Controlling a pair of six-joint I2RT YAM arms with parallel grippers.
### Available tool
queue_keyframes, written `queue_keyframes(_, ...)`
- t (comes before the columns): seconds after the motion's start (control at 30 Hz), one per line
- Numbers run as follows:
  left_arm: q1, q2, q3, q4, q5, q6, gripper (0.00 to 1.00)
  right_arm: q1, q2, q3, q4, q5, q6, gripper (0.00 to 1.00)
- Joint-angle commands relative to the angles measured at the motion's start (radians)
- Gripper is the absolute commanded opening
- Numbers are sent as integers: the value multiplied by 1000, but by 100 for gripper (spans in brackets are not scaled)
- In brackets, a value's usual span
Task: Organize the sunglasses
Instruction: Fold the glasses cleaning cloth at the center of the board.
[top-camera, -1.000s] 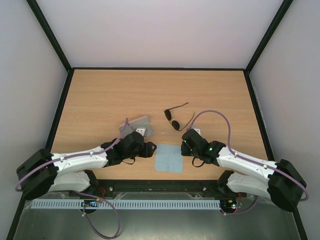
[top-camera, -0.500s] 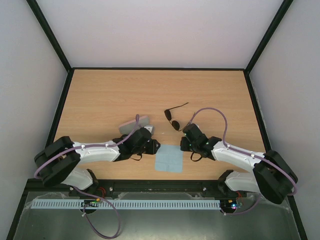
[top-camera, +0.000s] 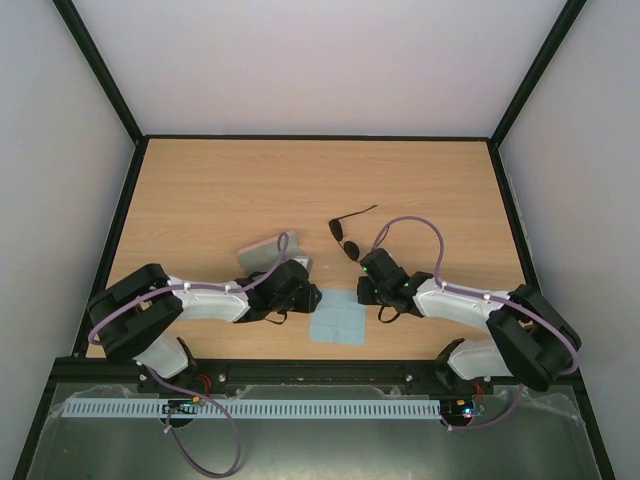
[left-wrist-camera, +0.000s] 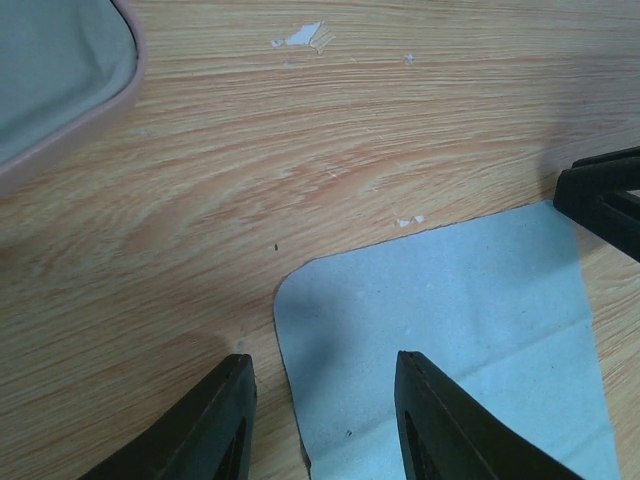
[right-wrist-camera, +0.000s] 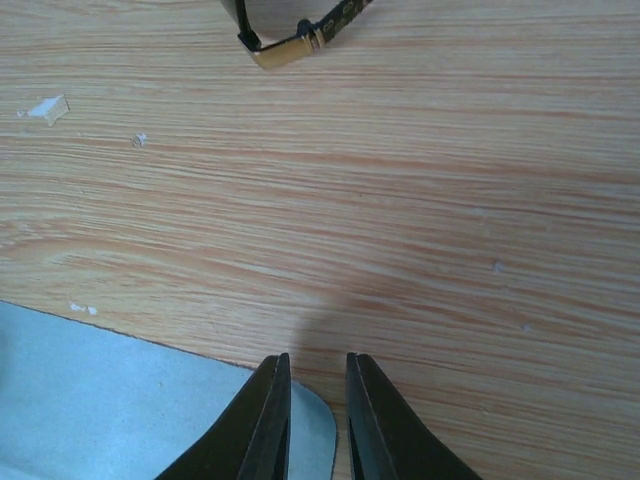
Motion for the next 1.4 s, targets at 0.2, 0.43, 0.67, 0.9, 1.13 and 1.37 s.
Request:
queue_keyframes(0.2,-5,0,20,10,-31,-3,42,-3,20,-17,-19,-5,0,15)
queue_keyframes(0.43,-5,-32,15,0,-36,-4,42,17,-19,-37,-53,22,33,15)
queue_keyframes(0.67,-5,-49,10,-8,-39,-3,42,50,-21,-46,-55,34,52,15)
queue_keyframes(0.9,-5,-62,4,-8,-41,-4,41,61,-1,-45,-44,41,63,9)
queue_keyframes(1.13,-5,-53,3,-13,-47,-1,41,63,0,-39,-41,50,63,1)
queue_keyframes(1.37,-5,-36,2,-10,-47,-1,41,62,5,-30,-11,39,48,1)
